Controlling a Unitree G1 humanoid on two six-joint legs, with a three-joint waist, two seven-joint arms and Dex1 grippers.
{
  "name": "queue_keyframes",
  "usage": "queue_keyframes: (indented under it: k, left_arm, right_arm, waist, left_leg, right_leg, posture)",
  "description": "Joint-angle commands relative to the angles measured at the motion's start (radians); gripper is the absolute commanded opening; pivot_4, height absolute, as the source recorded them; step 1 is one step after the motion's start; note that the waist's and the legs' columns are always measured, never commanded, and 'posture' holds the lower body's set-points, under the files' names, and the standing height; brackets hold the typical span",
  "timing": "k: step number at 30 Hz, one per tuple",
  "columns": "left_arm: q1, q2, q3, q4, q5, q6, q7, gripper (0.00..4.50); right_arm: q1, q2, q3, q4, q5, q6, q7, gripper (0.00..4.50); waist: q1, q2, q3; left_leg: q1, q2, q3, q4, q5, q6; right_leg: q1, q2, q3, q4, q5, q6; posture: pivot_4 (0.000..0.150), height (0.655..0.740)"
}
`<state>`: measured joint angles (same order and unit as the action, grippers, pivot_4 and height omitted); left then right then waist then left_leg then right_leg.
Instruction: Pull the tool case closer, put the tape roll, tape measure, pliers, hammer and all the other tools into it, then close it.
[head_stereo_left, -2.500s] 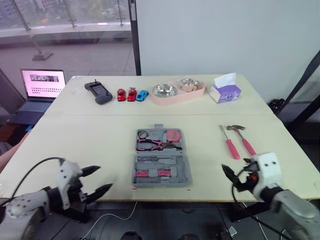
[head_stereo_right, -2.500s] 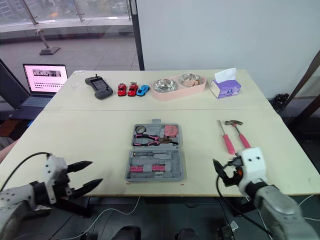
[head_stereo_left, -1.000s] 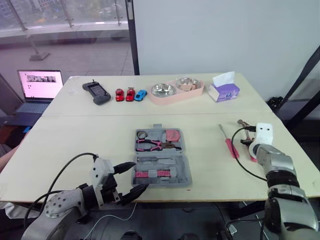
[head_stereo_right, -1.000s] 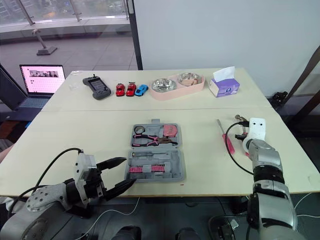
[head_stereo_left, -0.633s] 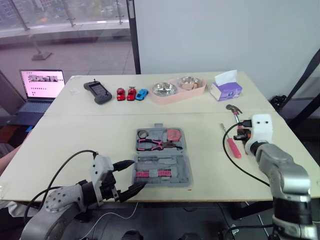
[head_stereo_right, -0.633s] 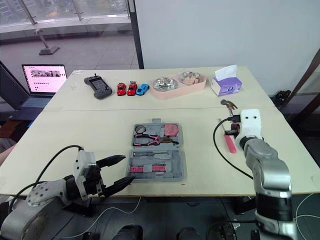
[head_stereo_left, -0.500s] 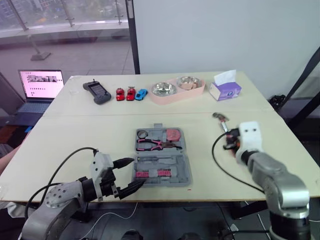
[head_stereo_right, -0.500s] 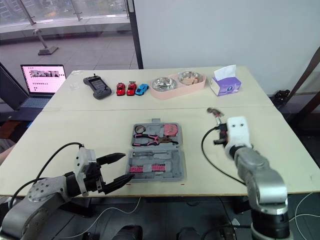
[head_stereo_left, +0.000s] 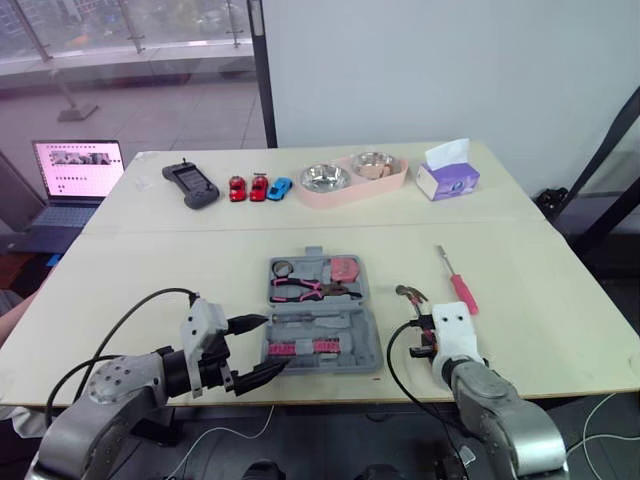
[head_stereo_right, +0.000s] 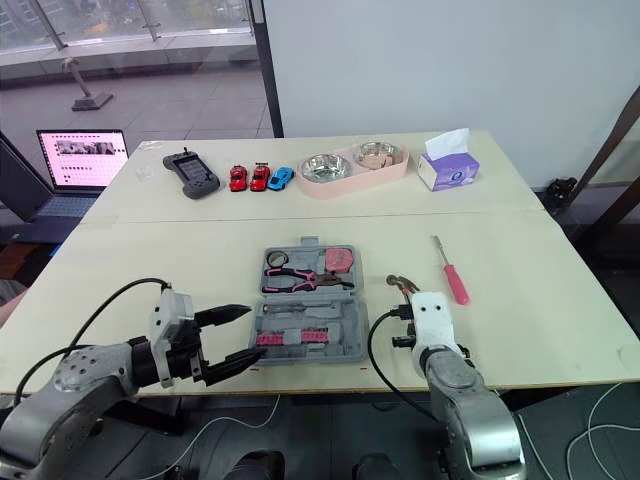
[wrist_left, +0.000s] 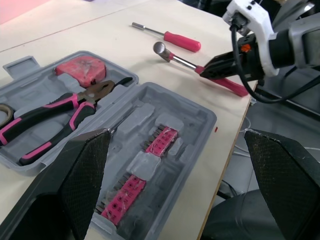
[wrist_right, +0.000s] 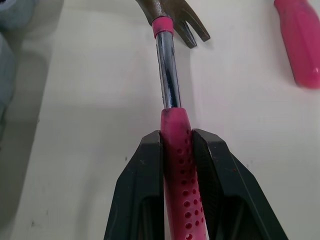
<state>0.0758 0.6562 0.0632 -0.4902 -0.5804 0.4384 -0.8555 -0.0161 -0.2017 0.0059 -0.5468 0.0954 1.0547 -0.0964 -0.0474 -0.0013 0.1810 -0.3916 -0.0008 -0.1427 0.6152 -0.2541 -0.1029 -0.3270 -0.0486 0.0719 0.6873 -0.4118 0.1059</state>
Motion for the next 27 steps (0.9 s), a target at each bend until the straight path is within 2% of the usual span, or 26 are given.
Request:
queue_keyframes:
  k: [1,4,6,8,12,13,18,21,24,27]
  left_arm:
    - [-0.004,0.009,0.029,-0.044,-0.024,0.007,0.002,4.50]
    - [-0.004,0.008,0.030,-0.049,-0.022,0.011,0.007,4.50]
    - [-0.005,0.006,0.032,-0.052,-0.021,0.014,0.015,4.50]
    - [-0.004,0.004,0.034,-0.055,-0.021,0.016,0.021,4.50]
    - [-0.001,0.002,0.037,-0.062,-0.023,0.021,0.034,4.50]
    - [0.001,0.002,0.038,-0.063,-0.023,0.021,0.037,4.50]
    - [0.008,0.001,0.046,-0.070,-0.026,0.024,0.050,4.50]
    - [0.009,0.006,0.059,-0.057,-0.028,0.020,0.046,4.50]
    - [0.006,0.020,0.070,-0.020,-0.013,0.003,0.021,4.50]
    - [0.004,0.039,0.071,0.007,-0.001,-0.014,-0.013,4.50]
  right_arm:
    - [-0.009,0.027,0.009,0.052,-0.025,-0.062,-0.006,0.50]
    - [-0.005,0.066,-0.002,0.091,-0.018,-0.064,-0.002,0.50]
    - [-0.001,0.109,-0.028,0.101,-0.002,-0.052,-0.004,1.43]
    - [-0.001,0.134,-0.040,0.103,0.007,-0.044,0.005,2.15]
    - [-0.007,0.163,-0.064,0.100,0.014,-0.020,0.015,4.16]
    - [-0.011,0.163,-0.070,0.095,0.013,-0.018,0.018,4.42]
    - [-0.061,0.105,-0.108,-0.029,0.048,0.028,0.079,4.42]
    - [-0.144,-0.020,-0.144,-0.128,0.112,0.099,0.191,4.42]
    - [-0.279,-0.295,-0.134,-0.102,0.201,0.083,0.441,4.42]
    - [-0.394,-0.583,-0.004,0.020,0.213,-0.095,0.753,4.42]
  waist:
    - [0.000,-0.001,-0.001]
    - [0.000,-0.005,-0.003]
    - [0.000,-0.009,-0.005]
    - [0.001,-0.008,-0.005]
    - [-0.001,-0.008,-0.005]
    - [-0.001,-0.008,-0.005]
    - [0.001,-0.007,-0.004]
    - [0.003,-0.004,-0.002]
    - [0.003,-0.003,-0.001]
    - [0.003,-0.002,0.001]
  left_leg:
    - [0.000,0.000,0.000,0.000,0.000,0.000]
    - [0.001,0.000,0.000,0.000,0.000,0.000]
    - [0.001,0.001,0.000,0.000,0.000,0.000]
    - [0.001,0.001,0.000,0.000,0.000,0.000]
    - [0.001,0.001,0.000,-0.001,0.000,0.000]
    - [0.001,0.002,0.000,-0.001,0.000,0.000]
    - [0.001,0.002,0.000,-0.001,0.000,0.000]
    - [0.000,0.001,0.001,-0.001,0.000,0.000]
    - [0.000,0.001,0.001,0.000,0.000,0.000]
    - [0.001,0.000,0.001,-0.001,0.000,0.000]
  right_leg:
    - [0.000,0.000,0.000,0.000,0.000,0.000]
    - [0.001,0.000,0.000,0.000,0.000,0.000]
    - [0.001,0.001,0.000,0.000,0.000,0.000]
    - [0.001,0.001,0.000,0.000,0.000,0.000]
    - [0.001,0.001,0.000,0.000,0.000,0.000]
    - [0.001,0.002,0.000,0.000,0.000,0.000]
    - [0.000,0.001,0.000,0.000,0.000,0.000]
    - [0.000,0.000,0.001,0.000,0.000,0.000]
    - [0.000,0.000,0.000,0.000,0.000,0.000]
    - [0.001,0.000,0.000,-0.002,0.000,0.000]
  posture:
    - [0.150,0.7400]
    - [0.150,0.7400]
    - [0.150,0.7400]
    - [0.150,0.7400]
    - [0.150,0.7400]
    - [0.150,0.7400]
    - [0.150,0.7400]
    - [0.150,0.7400]
    - [0.150,0.7400]
    - [0.150,0.7400]
